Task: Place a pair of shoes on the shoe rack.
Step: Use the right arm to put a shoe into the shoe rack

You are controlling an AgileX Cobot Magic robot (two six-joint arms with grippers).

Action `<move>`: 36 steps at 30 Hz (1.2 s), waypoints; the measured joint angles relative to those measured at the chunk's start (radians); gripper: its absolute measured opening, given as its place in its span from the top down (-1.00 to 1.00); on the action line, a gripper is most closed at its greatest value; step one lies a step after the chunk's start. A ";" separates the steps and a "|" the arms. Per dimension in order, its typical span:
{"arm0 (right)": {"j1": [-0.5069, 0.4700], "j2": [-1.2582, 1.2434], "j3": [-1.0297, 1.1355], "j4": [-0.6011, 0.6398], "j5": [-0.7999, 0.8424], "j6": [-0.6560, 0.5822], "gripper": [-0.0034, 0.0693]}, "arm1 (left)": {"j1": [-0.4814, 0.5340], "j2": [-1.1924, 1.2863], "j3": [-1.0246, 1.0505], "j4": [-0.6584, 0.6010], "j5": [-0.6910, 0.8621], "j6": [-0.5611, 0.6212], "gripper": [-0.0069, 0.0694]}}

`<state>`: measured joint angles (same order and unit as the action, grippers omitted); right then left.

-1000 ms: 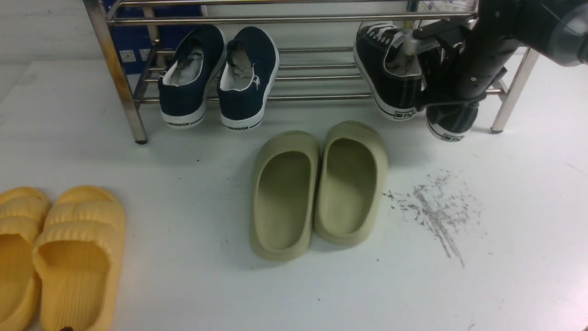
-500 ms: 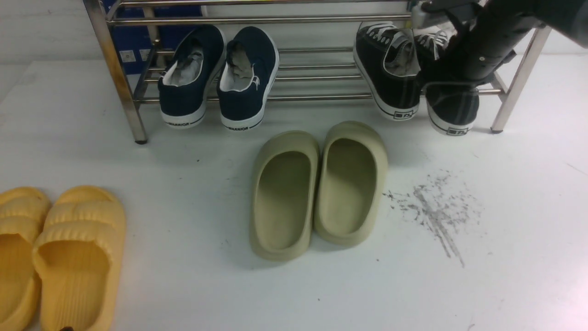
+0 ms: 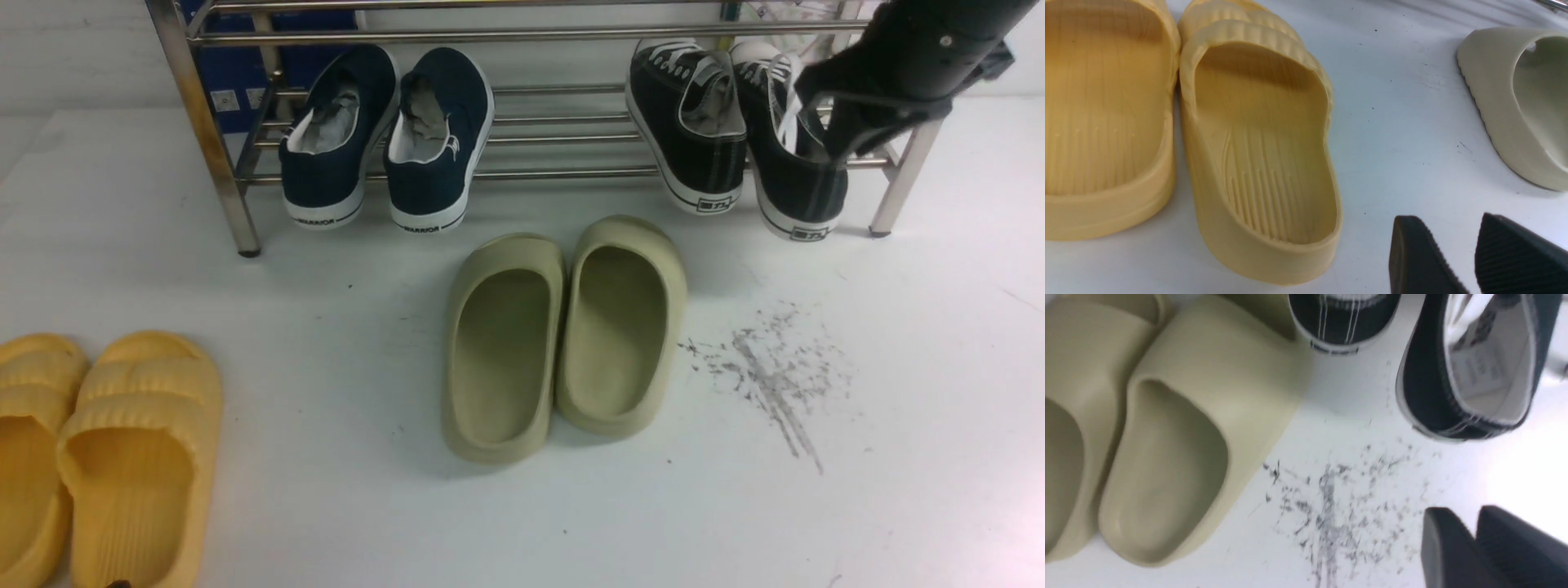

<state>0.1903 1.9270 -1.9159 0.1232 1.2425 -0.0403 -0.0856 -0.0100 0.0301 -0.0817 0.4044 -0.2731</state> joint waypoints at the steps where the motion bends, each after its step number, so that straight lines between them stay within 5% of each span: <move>1: 0.000 0.000 0.007 0.000 0.000 0.000 0.75 | 0.000 0.000 0.000 0.000 -0.001 0.000 0.19; 4: -0.009 0.021 0.113 -0.004 0.000 0.004 0.92 | 0.000 0.000 0.000 0.000 -0.001 0.000 0.19; 16: -0.042 0.127 0.138 -0.025 -0.262 0.006 0.92 | 0.000 0.000 0.000 0.000 -0.001 0.000 0.19; 36: -0.060 0.128 0.132 -0.001 -0.446 0.032 0.91 | 0.000 0.000 0.000 0.000 -0.001 0.000 0.19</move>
<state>0.1304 2.0555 -1.7838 0.1220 0.7968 -0.0085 -0.0856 -0.0100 0.0301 -0.0817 0.4034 -0.2731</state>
